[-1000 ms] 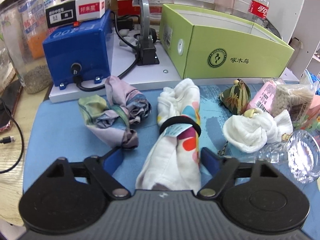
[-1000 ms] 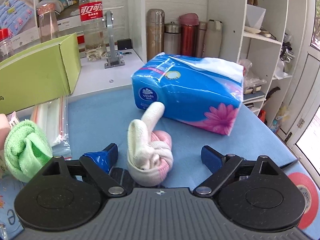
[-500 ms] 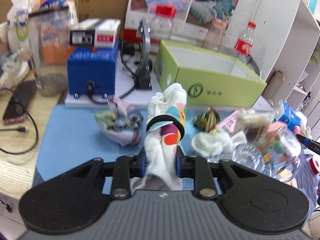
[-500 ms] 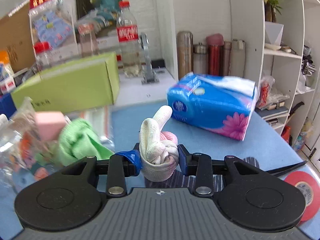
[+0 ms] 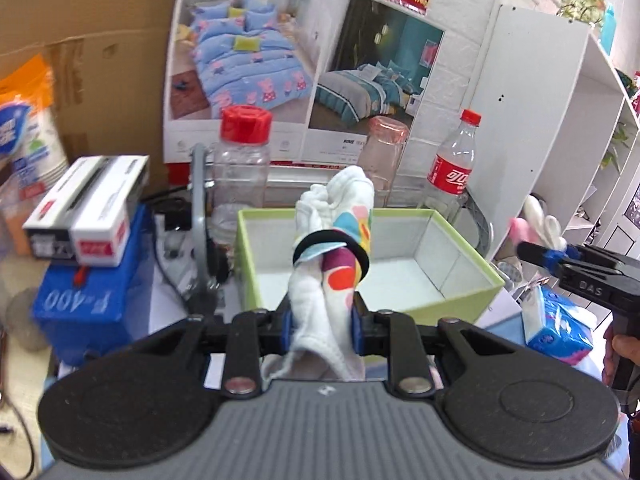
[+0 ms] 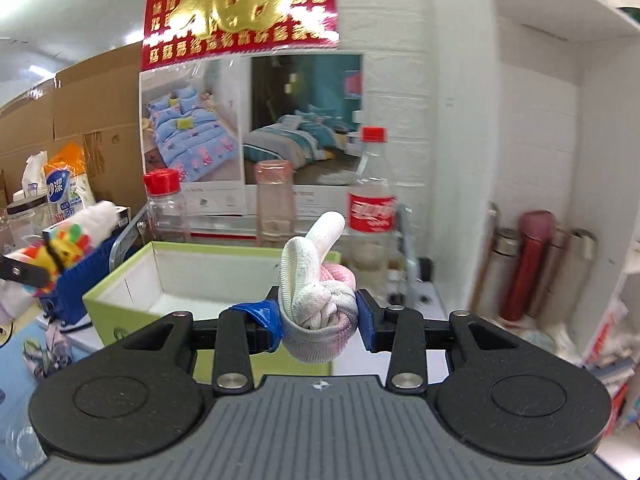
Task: Organize soft objects
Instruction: 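Carry both socks over the lime-green box and open both grippers, then withdraw both tools from the box back toward the table items, then grasp the patterned cloth bundle with left gripper while right gripper grasps the pink sponge, then carry cloth bundle and pink sponge into the green box and release both, then move left tool to the white knotted cloth while right tool approaches the green towel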
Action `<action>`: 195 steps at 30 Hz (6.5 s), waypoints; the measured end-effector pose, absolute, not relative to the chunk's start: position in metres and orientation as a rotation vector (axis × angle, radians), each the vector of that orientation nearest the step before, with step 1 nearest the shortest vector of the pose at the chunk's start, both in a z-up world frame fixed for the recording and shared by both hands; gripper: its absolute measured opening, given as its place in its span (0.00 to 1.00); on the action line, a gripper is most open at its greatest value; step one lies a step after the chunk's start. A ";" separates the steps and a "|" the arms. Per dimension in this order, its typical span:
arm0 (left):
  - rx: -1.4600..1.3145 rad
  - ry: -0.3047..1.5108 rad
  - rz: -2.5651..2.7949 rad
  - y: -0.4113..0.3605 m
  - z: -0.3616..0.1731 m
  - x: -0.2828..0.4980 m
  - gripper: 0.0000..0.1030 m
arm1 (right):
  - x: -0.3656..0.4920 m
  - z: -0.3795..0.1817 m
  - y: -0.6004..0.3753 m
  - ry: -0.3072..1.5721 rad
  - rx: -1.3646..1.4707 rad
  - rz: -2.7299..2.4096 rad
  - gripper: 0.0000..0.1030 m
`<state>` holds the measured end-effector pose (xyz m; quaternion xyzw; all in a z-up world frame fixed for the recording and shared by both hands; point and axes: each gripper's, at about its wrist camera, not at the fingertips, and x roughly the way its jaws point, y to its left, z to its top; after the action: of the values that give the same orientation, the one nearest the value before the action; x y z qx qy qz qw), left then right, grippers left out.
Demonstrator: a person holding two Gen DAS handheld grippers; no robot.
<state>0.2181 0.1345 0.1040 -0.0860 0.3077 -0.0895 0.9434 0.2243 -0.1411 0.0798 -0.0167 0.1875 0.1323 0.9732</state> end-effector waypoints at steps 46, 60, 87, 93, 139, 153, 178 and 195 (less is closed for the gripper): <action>-0.254 0.693 0.097 0.169 0.040 0.076 0.59 | 0.194 0.019 -0.150 0.656 0.130 0.274 0.51; -0.242 0.729 0.048 0.157 0.027 0.084 0.59 | 0.121 -0.012 -0.211 0.836 -0.053 0.114 0.55; -0.217 0.771 0.150 0.183 0.013 0.072 0.61 | 0.027 -0.045 -0.168 0.670 -0.049 0.099 0.57; -0.231 0.775 0.191 0.201 0.010 0.091 0.62 | 0.051 -0.037 -0.202 0.687 0.127 0.063 0.57; -0.179 0.765 0.111 0.208 -0.012 0.153 0.47 | 0.013 -0.044 -0.182 0.587 0.073 0.069 0.20; -0.159 0.577 -0.103 0.159 0.107 0.190 0.47 | 0.145 0.085 -0.157 0.311 -0.084 0.340 0.21; -0.081 0.655 -0.141 0.109 0.101 0.275 0.67 | 0.331 0.080 -0.090 0.525 -0.014 0.439 0.43; -0.054 0.707 -0.044 0.124 0.055 0.115 0.69 | 0.124 0.050 -0.154 0.490 0.004 0.251 0.49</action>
<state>0.1155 0.1241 0.0545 -0.0263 0.3460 -0.0215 0.9376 0.1239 -0.1543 0.0500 0.0017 0.2421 0.1240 0.9623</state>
